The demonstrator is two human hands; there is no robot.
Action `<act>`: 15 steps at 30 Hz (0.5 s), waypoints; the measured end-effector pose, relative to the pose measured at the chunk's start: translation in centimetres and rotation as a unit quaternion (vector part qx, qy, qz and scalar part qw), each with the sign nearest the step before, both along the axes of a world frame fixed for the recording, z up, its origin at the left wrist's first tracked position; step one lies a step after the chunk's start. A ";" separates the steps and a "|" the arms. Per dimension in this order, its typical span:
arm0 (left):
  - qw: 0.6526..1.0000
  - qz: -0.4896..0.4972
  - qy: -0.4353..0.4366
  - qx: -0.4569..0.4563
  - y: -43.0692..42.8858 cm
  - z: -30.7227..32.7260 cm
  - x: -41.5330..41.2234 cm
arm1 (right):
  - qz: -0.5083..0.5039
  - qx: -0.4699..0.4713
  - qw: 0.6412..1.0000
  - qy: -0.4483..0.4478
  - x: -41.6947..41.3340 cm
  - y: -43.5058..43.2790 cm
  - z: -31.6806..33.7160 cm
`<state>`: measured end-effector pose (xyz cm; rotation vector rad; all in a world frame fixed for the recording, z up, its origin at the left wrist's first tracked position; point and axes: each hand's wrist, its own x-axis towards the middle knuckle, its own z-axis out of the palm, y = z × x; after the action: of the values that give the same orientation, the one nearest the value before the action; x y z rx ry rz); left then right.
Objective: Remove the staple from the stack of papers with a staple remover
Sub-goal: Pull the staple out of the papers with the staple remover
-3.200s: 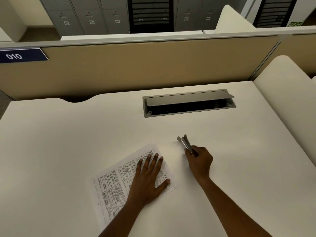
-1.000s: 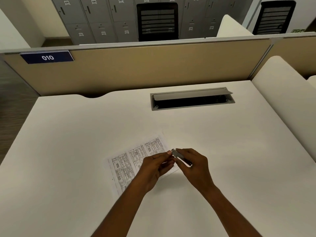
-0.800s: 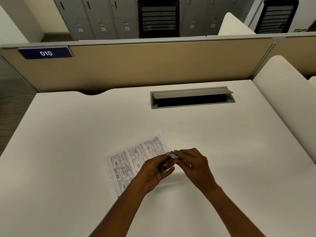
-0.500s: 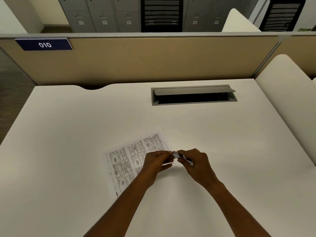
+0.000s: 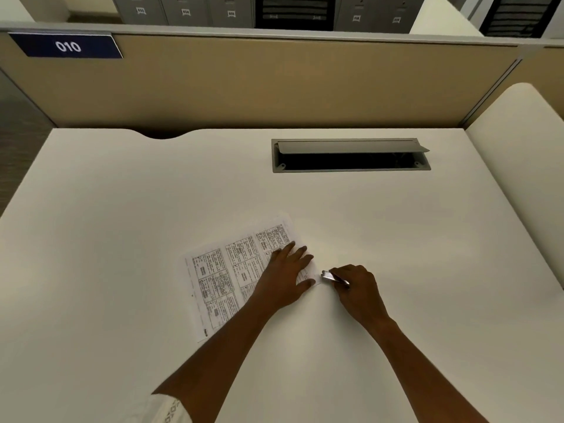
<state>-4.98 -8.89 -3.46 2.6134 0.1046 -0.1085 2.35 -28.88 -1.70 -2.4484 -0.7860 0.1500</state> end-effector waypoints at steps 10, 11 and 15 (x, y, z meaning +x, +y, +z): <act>0.997 -0.035 0.048 0.044 0.6 -2.1 -0.3 | 0.026 -0.035 0.999 0.021 -0.4 1.1 0.2; 0.997 -0.033 0.047 0.042 0.8 -2.1 -0.5 | 0.030 -0.039 0.999 0.022 -0.5 1.3 0.3; 0.998 -0.025 0.044 0.025 1.3 -2.3 -1.1 | 0.043 -0.053 0.997 0.022 -0.6 1.8 0.5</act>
<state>-6.10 -7.61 -5.81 2.6628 0.0729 -0.2419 1.73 -27.05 -1.21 -2.5016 -0.8864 0.2830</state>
